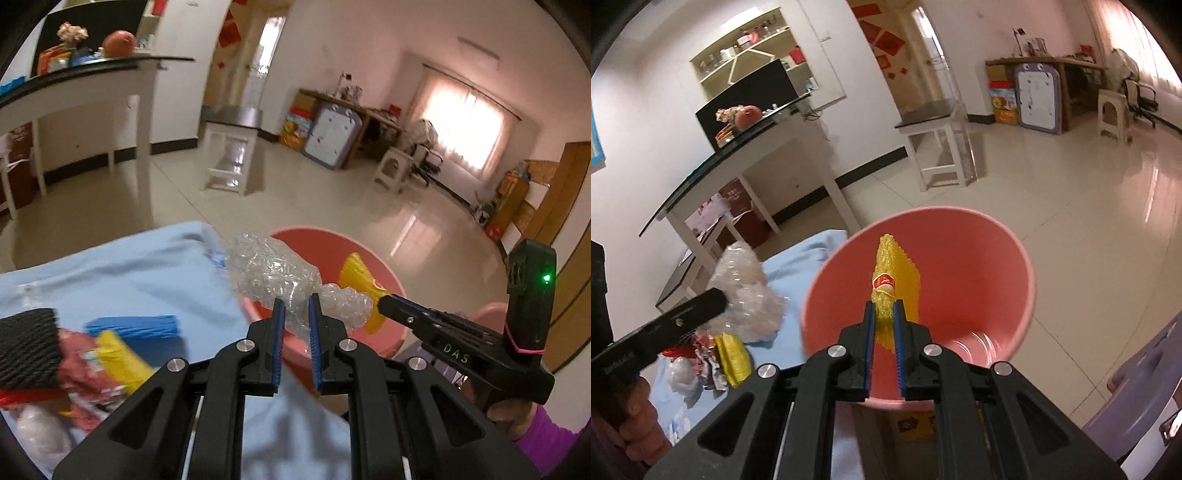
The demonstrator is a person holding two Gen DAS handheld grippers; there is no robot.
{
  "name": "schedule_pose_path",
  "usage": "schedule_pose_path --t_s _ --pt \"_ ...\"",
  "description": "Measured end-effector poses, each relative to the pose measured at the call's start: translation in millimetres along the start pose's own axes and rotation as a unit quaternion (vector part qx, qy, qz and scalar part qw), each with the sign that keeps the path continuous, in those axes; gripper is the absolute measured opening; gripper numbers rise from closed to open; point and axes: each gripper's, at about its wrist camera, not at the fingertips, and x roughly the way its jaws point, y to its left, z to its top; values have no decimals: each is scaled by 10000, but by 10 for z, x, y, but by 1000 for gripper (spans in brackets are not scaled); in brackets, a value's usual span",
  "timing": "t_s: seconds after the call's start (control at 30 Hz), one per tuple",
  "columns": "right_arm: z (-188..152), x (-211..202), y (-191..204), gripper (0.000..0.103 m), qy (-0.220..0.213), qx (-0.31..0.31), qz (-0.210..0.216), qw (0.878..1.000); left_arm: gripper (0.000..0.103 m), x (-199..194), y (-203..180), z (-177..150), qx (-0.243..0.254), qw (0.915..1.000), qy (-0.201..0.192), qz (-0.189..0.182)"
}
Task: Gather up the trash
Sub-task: 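Carry both items over the pink bucket and open both tools to drop them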
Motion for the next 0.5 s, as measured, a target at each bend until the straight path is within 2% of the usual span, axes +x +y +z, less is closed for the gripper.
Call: schedule_pose_path --t_s 0.2,0.37,0.4,0.47,0.5 --pt "-6 136 -159 10 104 82 -23 9999 12 384 -111 47 113 9993 328 -115" --pt "15 295 -161 13 243 22 -59 9997 12 602 -147 -55 26 9986 529 0" --pt "21 335 -171 16 286 19 -73 9996 13 636 -131 -62 8 9985 540 39" --pt "30 398 -169 34 333 28 -120 9994 16 712 -74 -64 -32 9982 592 47" --pt "33 423 -162 35 334 41 -145 9993 19 728 -51 -54 -82 9980 629 46"
